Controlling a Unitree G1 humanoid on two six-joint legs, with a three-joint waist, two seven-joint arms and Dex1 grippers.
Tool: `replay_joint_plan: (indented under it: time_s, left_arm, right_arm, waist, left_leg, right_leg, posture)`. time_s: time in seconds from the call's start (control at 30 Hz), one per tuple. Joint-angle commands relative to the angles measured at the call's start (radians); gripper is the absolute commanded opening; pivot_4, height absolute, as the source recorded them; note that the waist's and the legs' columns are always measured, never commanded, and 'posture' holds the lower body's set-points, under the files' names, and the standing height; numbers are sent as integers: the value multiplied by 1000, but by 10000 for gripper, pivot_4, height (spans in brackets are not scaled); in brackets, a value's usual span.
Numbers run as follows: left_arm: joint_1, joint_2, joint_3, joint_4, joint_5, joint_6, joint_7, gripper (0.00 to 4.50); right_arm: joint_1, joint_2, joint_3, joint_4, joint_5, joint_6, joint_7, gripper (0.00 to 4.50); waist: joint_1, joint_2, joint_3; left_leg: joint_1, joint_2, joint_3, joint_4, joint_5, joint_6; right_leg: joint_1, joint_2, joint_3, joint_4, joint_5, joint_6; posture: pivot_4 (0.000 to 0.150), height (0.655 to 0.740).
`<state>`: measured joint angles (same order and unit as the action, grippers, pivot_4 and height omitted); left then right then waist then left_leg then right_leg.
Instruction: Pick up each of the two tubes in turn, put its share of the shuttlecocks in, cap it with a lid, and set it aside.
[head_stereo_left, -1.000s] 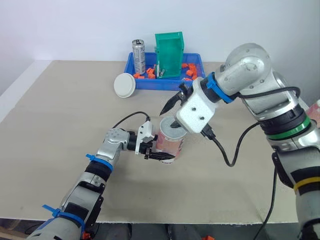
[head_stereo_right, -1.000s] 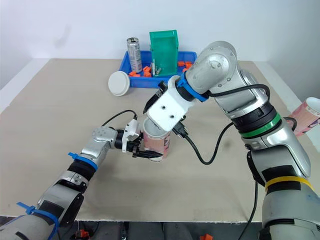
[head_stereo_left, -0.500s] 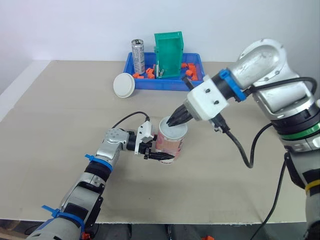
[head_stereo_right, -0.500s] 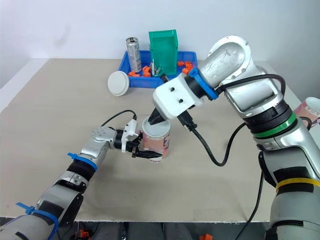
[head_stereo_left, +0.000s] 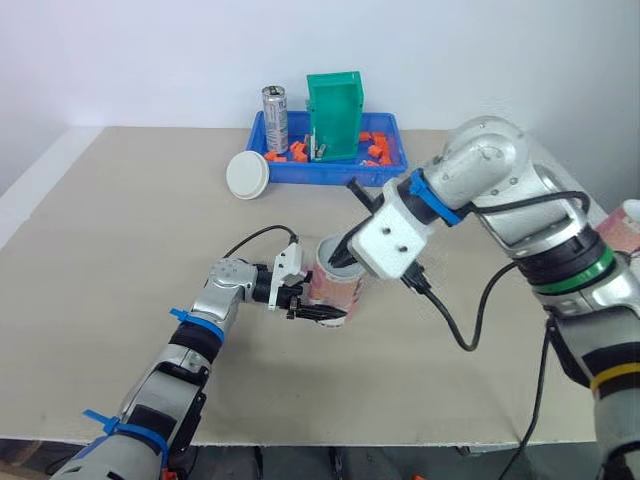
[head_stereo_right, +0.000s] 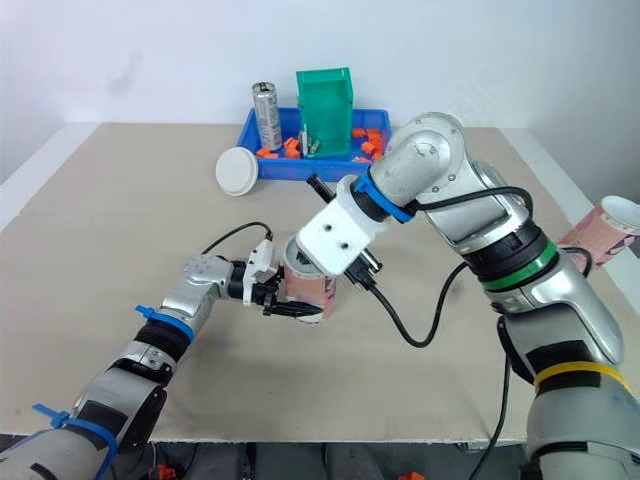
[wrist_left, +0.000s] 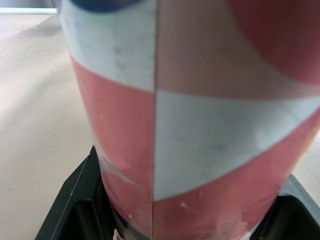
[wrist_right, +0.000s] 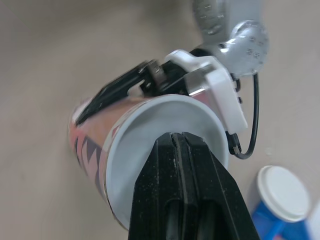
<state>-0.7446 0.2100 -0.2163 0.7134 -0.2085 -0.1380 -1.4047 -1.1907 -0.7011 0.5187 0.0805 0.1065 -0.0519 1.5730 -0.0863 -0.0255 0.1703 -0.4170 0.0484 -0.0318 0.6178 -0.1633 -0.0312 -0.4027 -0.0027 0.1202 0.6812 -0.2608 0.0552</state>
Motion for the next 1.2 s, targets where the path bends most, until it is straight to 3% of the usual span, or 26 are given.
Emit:
replay_joint_plan:
  time_s: [0.03,0.17,0.4,0.63,0.67,0.7,0.73,0.77,1.0,1.2]
  left_arm:
    - [19,12,-14,21,30,21,-1,28659]
    - [22,13,-11,13,28,28,-1,28659]
    - [22,19,-4,13,26,37,0,28659]
    - [21,23,-14,-13,13,92,-26,28659]
    - [20,24,-11,-22,6,110,-31,35191]
    - [20,28,-4,-52,-16,141,-48,38085]
    - [18,32,4,-76,-33,164,-56,43725]
    - [18,35,10,-95,-44,181,-62,44475]
    - [44,108,32,-207,-62,204,-85,44475]
    - [120,292,96,-337,-83,258,-88,44475]
  right_arm:
    - [-44,12,-85,9,63,79,28,269]
    - [-12,-46,-200,-20,102,231,-53,11833]
    - [204,-177,-408,-222,211,467,-169,43866]
    - [584,-233,-636,-411,284,639,-365,44589]
    - [630,-228,-650,-438,287,650,-393,45000]
    - [687,-211,-662,-471,295,669,-430,45000]
    - [732,-196,-670,-498,300,679,-460,45000]
    - [762,-187,-674,-518,305,687,-483,45000]
    - [919,-111,-630,-561,318,694,-583,45000]
    - [909,-44,-543,-556,328,659,-592,45000]
  waist:
    - [0,1,1]
    - [6,1,1]
    - [8,2,2]
    - [6,2,2]
    - [5,2,2]
    - [4,3,2]
    - [3,3,3]
    - [3,2,4]
    - [7,1,7]
    - [4,0,9]
  left_leg:
    - [-1,0,0,0,0,0]
    - [-6,0,0,0,0,0]
    - [-8,-1,-2,-1,-2,-1]
    - [-7,-1,-1,0,-2,-1]
    - [-7,-1,-1,0,-2,-1]
    - [-7,-1,0,0,-2,-1]
    - [-7,-1,0,0,-2,-1]
    - [-7,-1,-1,0,-2,-1]
    - [-12,-2,-3,0,-2,-1]
    - [-11,0,-3,-1,-2,-2]
  right_leg:
    - [-1,0,0,0,0,0]
    - [-4,0,0,0,-1,2]
    - [-4,0,0,-1,-3,6]
    - [-3,0,1,-1,-4,4]
    - [-4,0,1,-1,-3,4]
    - [-4,0,2,-1,-3,5]
    - [-5,0,2,-1,-2,7]
    - [-5,1,2,-1,-2,7]
    - [-7,1,2,-2,-3,9]
    - [-7,2,2,-2,-3,8]
  posture:
    - [1500,7362]
    - [1500,7362]
    - [1500,7362]
    - [1500,7362]
    - [1500,7362]
    - [1500,7362]
    - [1500,7362]
    - [1500,7362]
    - [1500,7362]
    - [1500,7362]
